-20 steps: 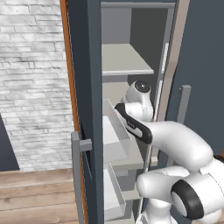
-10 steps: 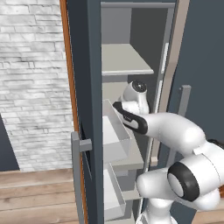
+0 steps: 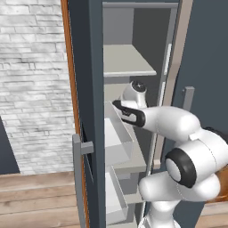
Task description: Take the cucumber and squash out of the freezer and place them in the tupperware container on the counter. Then put the tupperware containing the vegetables back in the freezer.
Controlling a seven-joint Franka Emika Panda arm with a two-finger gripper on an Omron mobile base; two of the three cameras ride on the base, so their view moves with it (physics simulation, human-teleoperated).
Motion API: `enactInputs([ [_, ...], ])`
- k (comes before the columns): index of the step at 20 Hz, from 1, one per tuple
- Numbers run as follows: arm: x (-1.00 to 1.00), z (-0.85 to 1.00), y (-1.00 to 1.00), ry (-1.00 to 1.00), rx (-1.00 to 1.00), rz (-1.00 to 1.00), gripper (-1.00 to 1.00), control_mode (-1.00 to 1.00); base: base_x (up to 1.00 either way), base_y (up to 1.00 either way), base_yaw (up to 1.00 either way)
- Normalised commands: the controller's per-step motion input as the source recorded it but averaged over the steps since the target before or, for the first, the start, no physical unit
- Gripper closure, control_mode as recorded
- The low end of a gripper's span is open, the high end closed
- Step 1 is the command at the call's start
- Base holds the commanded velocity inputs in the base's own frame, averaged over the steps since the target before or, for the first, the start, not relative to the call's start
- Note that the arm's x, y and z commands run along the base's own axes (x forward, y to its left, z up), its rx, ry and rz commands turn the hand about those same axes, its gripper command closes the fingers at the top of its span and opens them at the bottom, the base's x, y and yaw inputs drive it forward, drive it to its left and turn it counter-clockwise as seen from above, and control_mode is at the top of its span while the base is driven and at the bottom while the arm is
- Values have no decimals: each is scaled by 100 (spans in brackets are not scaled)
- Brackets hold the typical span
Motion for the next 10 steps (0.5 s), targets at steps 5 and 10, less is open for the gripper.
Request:
enactInputs([
  [5,20,-15,6,1,0,5,-100,-100,0,0,0],
  [10,13,-18,2,0,0,4,-100,-100,0,0,0],
])
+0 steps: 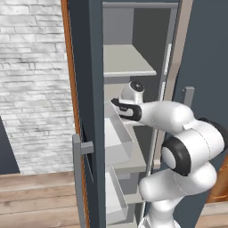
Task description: Take the cucumber and squash out of the freezer and place them in the tupperware container on the counter. Then put the tupperware containing the vegetables back in the freezer.
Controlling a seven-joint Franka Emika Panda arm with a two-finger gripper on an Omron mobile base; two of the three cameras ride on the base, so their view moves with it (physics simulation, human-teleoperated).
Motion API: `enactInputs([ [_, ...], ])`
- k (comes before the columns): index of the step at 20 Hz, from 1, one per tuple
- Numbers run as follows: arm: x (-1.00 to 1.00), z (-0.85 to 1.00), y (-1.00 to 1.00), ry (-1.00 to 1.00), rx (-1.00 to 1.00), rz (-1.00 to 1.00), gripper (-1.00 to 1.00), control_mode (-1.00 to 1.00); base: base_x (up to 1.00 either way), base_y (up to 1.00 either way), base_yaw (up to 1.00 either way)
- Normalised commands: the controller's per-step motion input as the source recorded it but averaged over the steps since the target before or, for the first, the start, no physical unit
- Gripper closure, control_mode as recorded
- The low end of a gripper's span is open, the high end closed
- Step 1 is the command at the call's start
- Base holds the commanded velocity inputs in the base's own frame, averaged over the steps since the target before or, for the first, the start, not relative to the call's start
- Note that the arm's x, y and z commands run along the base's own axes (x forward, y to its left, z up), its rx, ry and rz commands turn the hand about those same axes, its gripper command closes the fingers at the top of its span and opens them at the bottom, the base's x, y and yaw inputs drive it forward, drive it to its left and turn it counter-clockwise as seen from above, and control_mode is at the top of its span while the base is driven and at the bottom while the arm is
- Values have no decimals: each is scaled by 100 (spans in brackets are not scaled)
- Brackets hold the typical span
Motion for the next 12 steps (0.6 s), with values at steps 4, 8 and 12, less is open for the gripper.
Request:
enactInputs([
  [4,18,-18,12,0,0,5,-100,-100,0,0,0],
  [8,33,-9,7,0,0,4,-100,-100,0,0,0],
  [12,30,-11,0,0,0,3,-100,-100,0,0,0],
])
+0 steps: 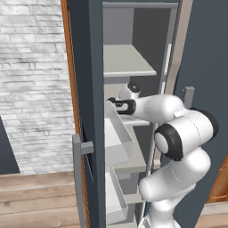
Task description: Take the cucumber and squash out of the freezer and place them in the tupperware container on the counter. Then put the tupperware containing the vegetables back in the freezer.
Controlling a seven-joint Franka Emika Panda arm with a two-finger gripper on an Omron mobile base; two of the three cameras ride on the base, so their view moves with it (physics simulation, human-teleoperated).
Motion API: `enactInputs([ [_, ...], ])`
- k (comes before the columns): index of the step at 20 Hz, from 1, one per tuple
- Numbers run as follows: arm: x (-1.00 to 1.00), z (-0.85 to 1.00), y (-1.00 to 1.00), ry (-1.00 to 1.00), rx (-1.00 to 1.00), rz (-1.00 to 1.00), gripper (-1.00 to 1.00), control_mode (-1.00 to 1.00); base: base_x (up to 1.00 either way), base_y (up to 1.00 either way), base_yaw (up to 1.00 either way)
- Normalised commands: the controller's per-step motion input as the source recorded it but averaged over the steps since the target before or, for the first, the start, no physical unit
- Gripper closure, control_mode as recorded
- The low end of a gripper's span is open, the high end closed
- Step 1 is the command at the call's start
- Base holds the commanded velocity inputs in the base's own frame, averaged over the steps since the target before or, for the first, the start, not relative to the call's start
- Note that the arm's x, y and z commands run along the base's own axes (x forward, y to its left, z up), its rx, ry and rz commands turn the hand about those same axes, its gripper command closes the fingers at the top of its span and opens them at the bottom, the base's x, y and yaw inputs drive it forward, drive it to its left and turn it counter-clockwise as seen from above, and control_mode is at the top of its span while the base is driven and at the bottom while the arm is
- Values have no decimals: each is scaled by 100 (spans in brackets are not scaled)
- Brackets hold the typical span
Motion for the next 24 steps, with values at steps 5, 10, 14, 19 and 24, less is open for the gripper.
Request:
enactInputs([
  [5,14,-19,7,0,0,4,-100,-100,0,0,0],
  [10,20,-18,10,0,0,3,100,-100,0,0,0],
  [14,3,-16,4,0,0,0,100,-100,0,0,0],
  [19,0,0,-1,0,0,0,100,-100,0,0,0],
  [24,-52,20,-15,0,0,-5,100,-100,0,0,0],
])
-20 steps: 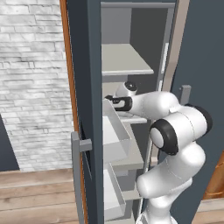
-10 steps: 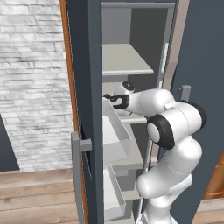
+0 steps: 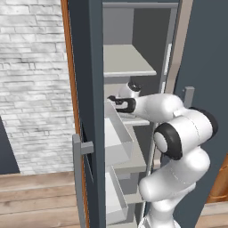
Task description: Take the cucumber and squash out of the freezer and place them in the tupperware container on the counter. Then put the tupperware containing the vegetables back in the freezer.
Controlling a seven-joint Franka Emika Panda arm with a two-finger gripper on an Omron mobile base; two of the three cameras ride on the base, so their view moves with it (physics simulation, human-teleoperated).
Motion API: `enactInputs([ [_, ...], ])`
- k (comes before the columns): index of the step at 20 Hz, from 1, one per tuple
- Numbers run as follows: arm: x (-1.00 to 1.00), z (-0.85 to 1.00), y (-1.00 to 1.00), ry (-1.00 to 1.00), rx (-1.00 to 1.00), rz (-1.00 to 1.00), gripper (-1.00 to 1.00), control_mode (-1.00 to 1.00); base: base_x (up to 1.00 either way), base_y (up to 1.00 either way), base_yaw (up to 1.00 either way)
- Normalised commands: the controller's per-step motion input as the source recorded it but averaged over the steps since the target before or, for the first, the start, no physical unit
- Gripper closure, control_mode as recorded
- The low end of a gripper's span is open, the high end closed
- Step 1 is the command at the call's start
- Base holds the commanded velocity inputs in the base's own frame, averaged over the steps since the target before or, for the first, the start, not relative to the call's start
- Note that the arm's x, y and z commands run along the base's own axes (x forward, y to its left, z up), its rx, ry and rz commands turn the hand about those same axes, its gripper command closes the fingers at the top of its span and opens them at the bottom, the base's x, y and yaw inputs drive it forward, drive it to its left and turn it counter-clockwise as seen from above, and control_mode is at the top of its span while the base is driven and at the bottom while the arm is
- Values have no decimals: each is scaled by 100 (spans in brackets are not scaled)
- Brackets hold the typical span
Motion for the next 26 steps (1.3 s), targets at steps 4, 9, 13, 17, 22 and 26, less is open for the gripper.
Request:
enactInputs([
  [4,-89,61,-51,-5,0,-14,100,-100,0,0,0],
  [9,-83,82,-43,-1,0,-10,100,-100,0,0,0],
  [13,-98,85,-31,-2,0,-9,100,-100,0,0,0],
  [17,-100,82,-4,-17,0,-7,100,-100,0,0,0],
  [22,-100,95,-6,-19,0,-7,100,-100,0,0,0],
  [26,-100,92,-18,-19,0,-4,100,-100,0,0,0],
])
